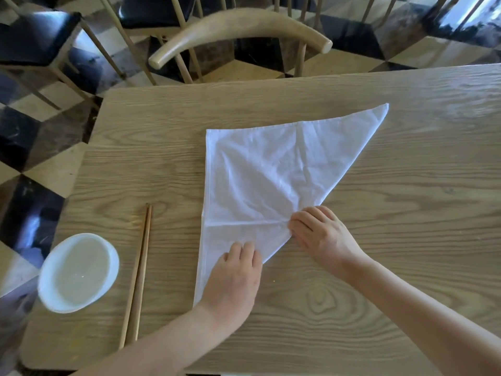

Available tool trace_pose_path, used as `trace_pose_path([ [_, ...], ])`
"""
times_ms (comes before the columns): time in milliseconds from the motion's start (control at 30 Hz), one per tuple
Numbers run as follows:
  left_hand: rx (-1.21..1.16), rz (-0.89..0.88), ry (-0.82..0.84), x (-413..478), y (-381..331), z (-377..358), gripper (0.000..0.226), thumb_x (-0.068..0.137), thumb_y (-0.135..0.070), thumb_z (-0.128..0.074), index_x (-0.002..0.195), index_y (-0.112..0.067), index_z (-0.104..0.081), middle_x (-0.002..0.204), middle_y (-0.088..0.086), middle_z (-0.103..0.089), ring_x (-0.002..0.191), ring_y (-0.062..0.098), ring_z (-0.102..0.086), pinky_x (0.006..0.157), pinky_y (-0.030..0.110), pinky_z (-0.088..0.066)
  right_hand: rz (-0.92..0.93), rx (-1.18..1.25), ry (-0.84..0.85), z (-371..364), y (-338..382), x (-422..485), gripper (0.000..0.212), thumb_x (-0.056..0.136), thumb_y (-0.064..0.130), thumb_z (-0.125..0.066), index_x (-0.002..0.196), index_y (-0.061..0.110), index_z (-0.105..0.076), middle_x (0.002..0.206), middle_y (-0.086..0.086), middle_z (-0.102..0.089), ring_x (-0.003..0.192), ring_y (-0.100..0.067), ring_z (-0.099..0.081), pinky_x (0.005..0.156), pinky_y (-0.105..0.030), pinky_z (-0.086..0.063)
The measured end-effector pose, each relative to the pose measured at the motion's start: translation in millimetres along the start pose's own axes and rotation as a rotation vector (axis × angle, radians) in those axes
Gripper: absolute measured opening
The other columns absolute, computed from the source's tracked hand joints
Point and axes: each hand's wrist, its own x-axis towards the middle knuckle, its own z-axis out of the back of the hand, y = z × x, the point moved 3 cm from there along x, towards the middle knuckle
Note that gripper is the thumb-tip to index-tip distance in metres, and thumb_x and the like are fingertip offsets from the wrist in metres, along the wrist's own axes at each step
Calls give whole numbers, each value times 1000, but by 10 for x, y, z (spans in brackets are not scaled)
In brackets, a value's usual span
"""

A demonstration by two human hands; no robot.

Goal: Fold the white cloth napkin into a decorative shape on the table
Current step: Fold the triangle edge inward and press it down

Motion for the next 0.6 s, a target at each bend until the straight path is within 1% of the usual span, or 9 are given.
trace_pose_path([
  [33,13,14,-5,-9,23,2,40,43,-13,-74,82,-11,-64,75,2,-59,66,18,-57,45,24,-44,-3,3,25,-4,12,-14,5,78,7,-63,82,9,-66,84,-3,-65,75,-25,-60,78,-32,-49],
  [133,-50,54,72,-117,130,-31,43,34,-9,-77,74,-13,-61,73,2,-59,63,19,-58,39,24,-40,-19,12,145,-35,20,-38,27,74,27,-69,96,13,-65,94,-3,-63,86,-24,-60,86,-34,-47],
  [167,-101,72,121,-181,195,-45,41,38,-8,-77,74,-15,-58,74,2,-59,63,20,-58,40,25,-39,-24,16,167,-37,16,-40,32,73,32,-70,98,14,-65,95,-3,-62,88,-23,-59,87,-34,-46],
  [233,-223,208,211,-320,431,-83,26,63,-8,-65,77,-22,-48,81,-2,-55,71,20,-53,51,31,-38,-33,32,187,-37,-1,-35,34,75,38,-69,100,16,-64,97,-2,-61,90,-21,-58,89,-34,-44],
  [333,-394,301,330,-417,962,-77,27,78,-10,-47,61,-24,-31,66,-6,-44,62,16,-41,55,31,-28,-69,88,194,-40,-39,-24,29,77,35,-69,99,17,-62,98,1,-60,92,-20,-55,90,-33,-42],
  [400,-529,297,331,-289,1315,126,30,76,-10,-55,56,-23,-37,55,-4,-44,53,12,-41,52,29,-30,-100,125,158,-45,-56,7,15,81,24,-68,93,17,-61,94,2,-60,89,-21,-56,86,-29,-40],
  [500,-724,329,238,28,1743,463,21,76,-12,-67,59,-20,-58,45,-10,-58,40,0,-50,42,9,-36,-264,223,109,-38,-116,105,3,82,20,-68,83,19,-65,82,7,-60,82,-18,-50,78,-27,-33],
  [567,-974,389,189,224,1930,572,13,80,-9,-68,68,-16,-66,54,-9,-64,48,2,-58,49,8,-44,-409,316,108,-47,-165,171,3,79,21,-71,79,19,-68,75,11,-56,80,-16,-45,76,-29,-30],
  [600,-1127,434,171,316,2000,571,8,82,-8,-67,76,-13,-67,66,-5,-68,58,6,-62,56,12,-50,-461,349,112,-51,-181,192,3,78,20,-72,78,20,-70,73,12,-54,79,-16,-44,76,-29,-30],
])
